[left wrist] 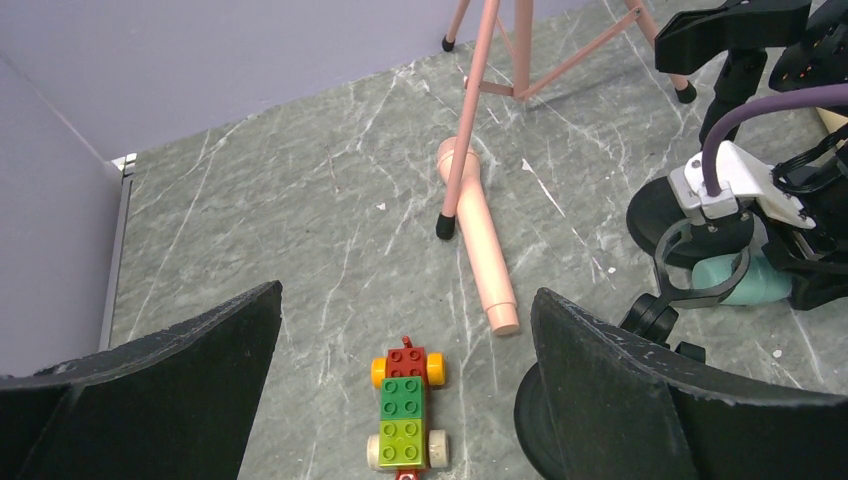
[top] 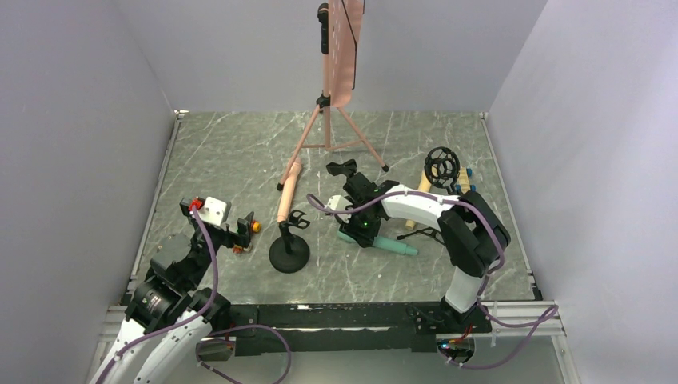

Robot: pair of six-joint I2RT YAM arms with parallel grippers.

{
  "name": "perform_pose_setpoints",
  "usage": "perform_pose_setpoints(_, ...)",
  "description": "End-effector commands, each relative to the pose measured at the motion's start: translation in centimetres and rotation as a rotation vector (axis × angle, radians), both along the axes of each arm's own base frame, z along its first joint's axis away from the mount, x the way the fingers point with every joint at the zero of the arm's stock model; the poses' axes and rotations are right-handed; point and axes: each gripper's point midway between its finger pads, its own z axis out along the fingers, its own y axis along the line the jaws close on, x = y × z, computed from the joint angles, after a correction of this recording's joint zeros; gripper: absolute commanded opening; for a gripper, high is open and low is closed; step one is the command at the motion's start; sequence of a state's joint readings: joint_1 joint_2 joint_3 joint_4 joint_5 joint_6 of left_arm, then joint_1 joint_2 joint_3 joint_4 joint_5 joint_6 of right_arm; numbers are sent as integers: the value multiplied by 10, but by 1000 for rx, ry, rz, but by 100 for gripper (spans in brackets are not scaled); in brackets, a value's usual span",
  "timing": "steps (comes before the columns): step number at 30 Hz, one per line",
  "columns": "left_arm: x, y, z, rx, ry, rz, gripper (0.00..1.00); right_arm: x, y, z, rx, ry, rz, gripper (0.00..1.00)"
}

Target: Attach the microphones to the stand

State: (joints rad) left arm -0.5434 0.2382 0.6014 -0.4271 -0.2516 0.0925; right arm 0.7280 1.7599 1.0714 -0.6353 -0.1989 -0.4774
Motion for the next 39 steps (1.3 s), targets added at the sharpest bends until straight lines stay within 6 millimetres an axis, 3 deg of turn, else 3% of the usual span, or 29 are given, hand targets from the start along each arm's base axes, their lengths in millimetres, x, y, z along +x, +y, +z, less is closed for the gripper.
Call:
perform_pose_setpoints(1, 1, 0, 8, -11, -29, -2, 99, -5, 8, -5, 24, 34, 4, 28)
perform_pose_setpoints(3, 1, -1, 8, -13, -30, -5, 99, -11, 7, 0, 40, 44, 17, 19)
perform_pose_setpoints(9, 1, -4, 7, -18, -30, -18, 99, -32, -2, 40, 150, 33, 88, 3)
perform_pose_setpoints(14, -1, -7, 10, -36, -37, -35, 99, -43, -5, 87, 247, -16, 165, 0)
perform_pose_setpoints(19, -8, -12, 20, -126, -81, -71, 99, -44, 8, 152, 384, -100, 205, 0)
perform_pose_setpoints(24, -29, -27, 30, -231, -107, -190, 99, -31, 35, 229, 556, -217, 222, 0)
perform_pose_setpoints(30, -38, -45, 4, -302, 37, -266, 99, -15, 89, 318, 780, -280, 268, 0)
perform_pose_setpoints(35, -41, -65, -27, -311, 194, -331, 99, -27, 142, 358, 860, -255, 355, 0)
perform_pose_setpoints(39, -42, -76, -26, -239, 154, -420, 99, -40, 174, 376, 914, -253, 401, 0)
